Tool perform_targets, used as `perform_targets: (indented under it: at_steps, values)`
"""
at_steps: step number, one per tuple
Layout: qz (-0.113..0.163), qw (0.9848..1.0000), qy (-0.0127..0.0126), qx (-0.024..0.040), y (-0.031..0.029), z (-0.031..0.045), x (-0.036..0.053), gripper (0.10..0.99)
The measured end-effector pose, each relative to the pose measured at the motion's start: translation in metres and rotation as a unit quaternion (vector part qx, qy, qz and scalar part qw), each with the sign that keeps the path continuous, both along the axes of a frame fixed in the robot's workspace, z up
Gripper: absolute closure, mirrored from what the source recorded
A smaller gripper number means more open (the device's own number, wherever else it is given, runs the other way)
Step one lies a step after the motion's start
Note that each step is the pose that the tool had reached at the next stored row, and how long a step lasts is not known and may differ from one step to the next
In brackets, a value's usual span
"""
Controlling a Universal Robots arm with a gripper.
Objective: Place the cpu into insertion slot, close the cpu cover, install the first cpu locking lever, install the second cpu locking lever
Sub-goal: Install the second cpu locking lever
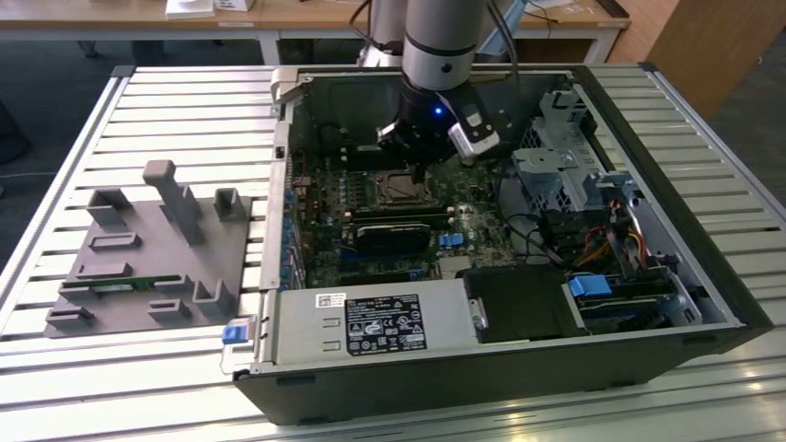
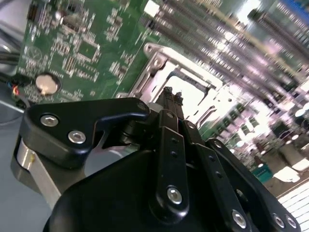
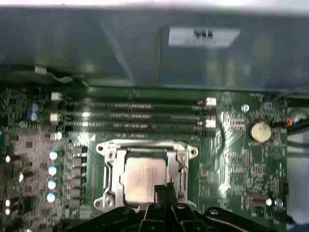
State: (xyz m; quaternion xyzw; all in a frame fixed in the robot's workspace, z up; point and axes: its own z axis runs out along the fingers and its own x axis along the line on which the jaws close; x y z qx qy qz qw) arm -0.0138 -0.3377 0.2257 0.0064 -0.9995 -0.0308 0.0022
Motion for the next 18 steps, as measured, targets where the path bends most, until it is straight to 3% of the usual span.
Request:
perform_targets:
  at_steps: [5, 9, 14, 18]
  values:
    - [0.000, 1.0000, 0.0001, 0.0023, -0.0132, 0.0000, 0.0000, 0.980]
    - [0.000, 1.0000, 0.0004, 0.0066, -0.0195, -0.0001, 0.0000, 0.980]
    - [0.000, 0.9997, 0.0018, 0.0238, -0.0256, -0.0002, 0.0000, 0.980]
    - [0.000, 0.9996, 0.0025, 0.0272, -0.0313, -0.0003, 0.0000, 0.980]
